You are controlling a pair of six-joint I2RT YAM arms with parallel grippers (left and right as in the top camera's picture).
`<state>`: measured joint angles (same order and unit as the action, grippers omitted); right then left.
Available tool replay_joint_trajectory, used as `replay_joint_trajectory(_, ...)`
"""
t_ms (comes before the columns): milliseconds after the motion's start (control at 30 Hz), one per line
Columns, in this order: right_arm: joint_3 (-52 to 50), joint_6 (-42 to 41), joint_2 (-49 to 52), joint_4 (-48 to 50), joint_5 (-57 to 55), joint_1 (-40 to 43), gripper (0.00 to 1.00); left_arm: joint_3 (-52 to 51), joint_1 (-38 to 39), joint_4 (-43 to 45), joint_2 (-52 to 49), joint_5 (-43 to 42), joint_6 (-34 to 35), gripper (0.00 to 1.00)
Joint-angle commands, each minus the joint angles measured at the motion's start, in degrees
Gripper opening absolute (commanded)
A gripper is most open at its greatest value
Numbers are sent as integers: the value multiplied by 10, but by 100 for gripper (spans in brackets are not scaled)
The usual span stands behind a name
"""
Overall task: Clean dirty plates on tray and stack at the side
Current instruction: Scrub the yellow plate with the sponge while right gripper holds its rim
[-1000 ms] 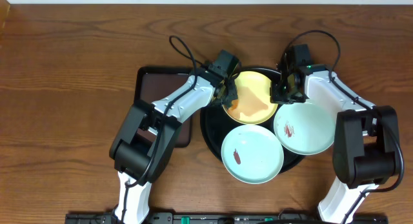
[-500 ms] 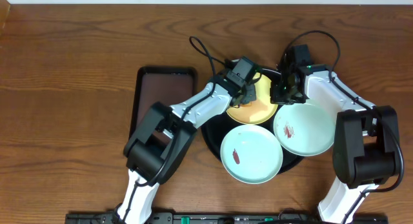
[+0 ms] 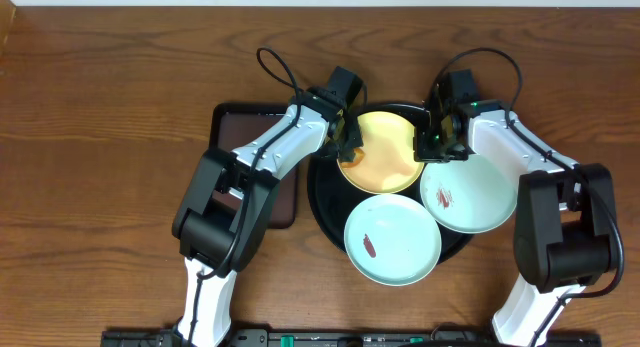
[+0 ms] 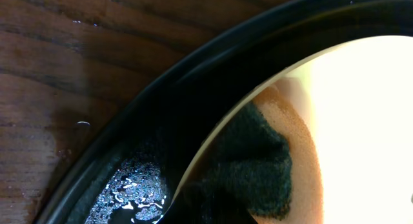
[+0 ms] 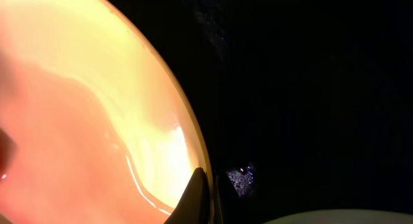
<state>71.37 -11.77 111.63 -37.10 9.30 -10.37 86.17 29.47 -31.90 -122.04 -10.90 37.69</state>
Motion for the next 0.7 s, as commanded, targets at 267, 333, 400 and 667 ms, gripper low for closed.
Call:
replay_joint_trajectory(267, -6, -4, -9, -6, -35, 5, 1, -19, 74, 43, -26, -123, 123, 8)
replay_joint_trajectory(333, -6, -4, -9, -6, -35, 5, 1, -19, 83, 43, -26, -123, 129, 7)
replay_joint_trajectory(400, -6, -4, -9, -7, -35, 5, 1, -19, 91, 41, -26, -123, 139, 7)
replay_joint_trajectory(667, -6, -4, -9, -7, -35, 5, 1, -19, 50, -43, -26, 12, 96, 8)
